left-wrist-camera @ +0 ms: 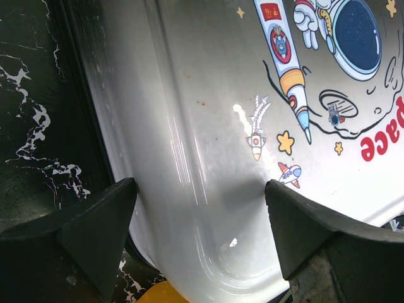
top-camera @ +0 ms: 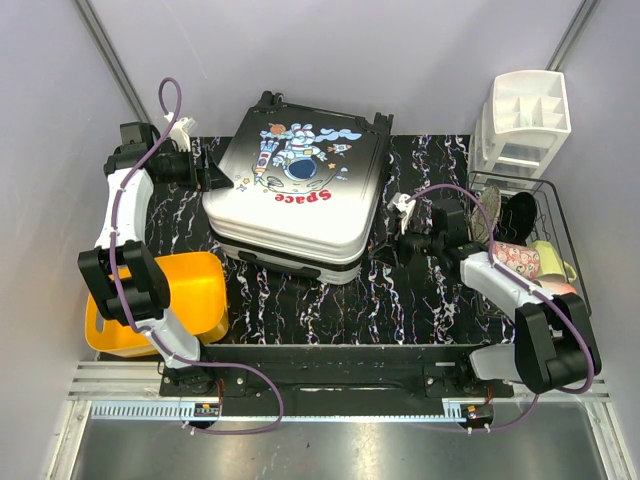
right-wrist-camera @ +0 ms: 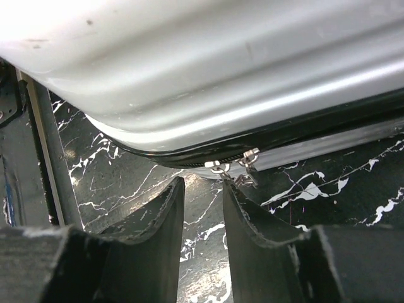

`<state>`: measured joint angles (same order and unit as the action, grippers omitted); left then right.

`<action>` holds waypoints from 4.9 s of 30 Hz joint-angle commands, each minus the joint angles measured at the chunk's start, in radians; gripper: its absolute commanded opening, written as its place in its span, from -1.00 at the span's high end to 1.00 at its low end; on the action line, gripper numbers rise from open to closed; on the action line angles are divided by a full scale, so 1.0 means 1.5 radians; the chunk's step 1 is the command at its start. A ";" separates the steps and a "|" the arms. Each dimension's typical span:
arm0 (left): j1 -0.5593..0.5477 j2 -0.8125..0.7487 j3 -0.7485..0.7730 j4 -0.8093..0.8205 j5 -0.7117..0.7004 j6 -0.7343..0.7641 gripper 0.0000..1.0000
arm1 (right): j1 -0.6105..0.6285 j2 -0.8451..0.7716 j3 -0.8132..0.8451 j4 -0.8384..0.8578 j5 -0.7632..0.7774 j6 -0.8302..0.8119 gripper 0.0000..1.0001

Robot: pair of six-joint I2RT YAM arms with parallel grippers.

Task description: Open, take out, and arrange the luggage

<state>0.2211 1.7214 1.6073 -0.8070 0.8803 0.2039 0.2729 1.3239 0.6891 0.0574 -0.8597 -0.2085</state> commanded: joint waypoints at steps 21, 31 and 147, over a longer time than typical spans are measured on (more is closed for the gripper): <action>-0.009 -0.008 -0.013 -0.032 0.030 0.028 -0.71 | 0.069 0.073 0.066 0.015 0.018 -0.139 0.28; -0.009 -0.039 -0.051 -0.033 0.035 0.053 -0.68 | 0.069 -0.010 0.014 0.010 0.031 -0.133 1.00; -0.014 -0.174 -0.346 0.120 -0.019 -0.063 -0.65 | 0.265 -0.035 0.151 -0.167 0.604 0.210 -0.55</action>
<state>0.2596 1.4570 1.2118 -0.4625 0.8677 0.0578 0.6979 1.1866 0.8677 -0.2531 -0.2195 0.0761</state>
